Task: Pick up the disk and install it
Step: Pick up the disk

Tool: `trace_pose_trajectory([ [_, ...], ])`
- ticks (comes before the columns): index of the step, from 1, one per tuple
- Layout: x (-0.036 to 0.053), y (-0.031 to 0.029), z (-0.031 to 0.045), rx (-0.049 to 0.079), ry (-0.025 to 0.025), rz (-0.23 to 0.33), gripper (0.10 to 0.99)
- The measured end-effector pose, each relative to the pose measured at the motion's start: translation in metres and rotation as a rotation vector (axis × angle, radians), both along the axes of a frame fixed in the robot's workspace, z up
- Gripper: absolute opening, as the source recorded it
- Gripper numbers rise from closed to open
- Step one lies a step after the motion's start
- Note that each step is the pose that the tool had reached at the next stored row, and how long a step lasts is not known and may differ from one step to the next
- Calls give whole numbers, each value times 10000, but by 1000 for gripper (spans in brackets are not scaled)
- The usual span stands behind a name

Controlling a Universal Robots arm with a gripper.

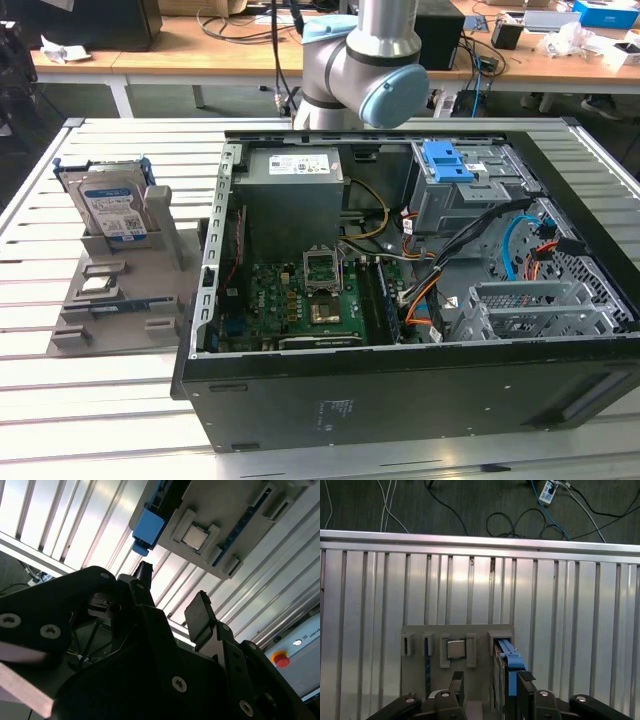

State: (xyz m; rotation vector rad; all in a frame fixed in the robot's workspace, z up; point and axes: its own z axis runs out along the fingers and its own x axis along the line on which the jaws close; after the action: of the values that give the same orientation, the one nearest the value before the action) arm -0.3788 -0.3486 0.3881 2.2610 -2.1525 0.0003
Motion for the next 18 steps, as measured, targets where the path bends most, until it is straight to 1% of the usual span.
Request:
trace_pose_trajectory([
  [7, 40, 40, -19, -84, 0, 0, 541],
  [11, 68, 57, -51, -131, 0, -2, 541],
  [18, 118, 79, -112, -176, 1, -7, 541],
])
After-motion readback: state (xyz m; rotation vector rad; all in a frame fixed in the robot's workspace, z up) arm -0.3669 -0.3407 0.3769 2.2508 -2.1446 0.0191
